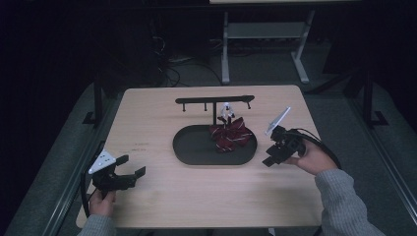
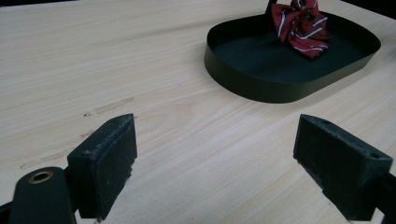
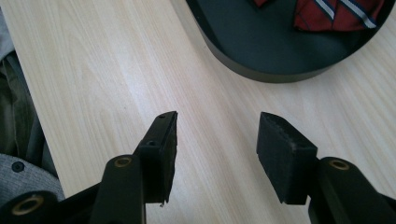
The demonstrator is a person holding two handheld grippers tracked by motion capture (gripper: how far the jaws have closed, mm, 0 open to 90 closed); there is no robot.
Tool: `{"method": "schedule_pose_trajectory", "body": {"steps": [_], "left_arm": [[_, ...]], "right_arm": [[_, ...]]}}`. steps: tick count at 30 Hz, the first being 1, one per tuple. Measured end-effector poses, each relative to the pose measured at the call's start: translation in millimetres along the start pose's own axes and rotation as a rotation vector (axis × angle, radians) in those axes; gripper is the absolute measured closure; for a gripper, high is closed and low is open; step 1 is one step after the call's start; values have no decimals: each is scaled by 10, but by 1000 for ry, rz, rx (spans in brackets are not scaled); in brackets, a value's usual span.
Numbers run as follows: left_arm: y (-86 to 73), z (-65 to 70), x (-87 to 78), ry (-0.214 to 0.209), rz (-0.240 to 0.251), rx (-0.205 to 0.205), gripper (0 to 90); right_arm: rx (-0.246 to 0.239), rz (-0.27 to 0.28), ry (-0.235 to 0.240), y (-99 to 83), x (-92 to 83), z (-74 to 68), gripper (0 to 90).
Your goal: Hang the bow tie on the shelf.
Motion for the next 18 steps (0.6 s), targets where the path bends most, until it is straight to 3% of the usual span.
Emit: {"method": "schedule_pose_trajectory", "body": {"steps": [18], "left_arm": [[-5,-4,-2,4,-3,-1,129]], "right_arm": [[16,30,-15,-223,64,-83,420]]}}
Point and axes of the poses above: each handheld gripper's, and its own axes: x roughly forward along the jaws, y roughly out of its top, z roughly to its right, the point moved 3 cm from there along x, roughly forward along the jaws, and after that the axes turned 3 degrees about z, right-handed, at the moved point
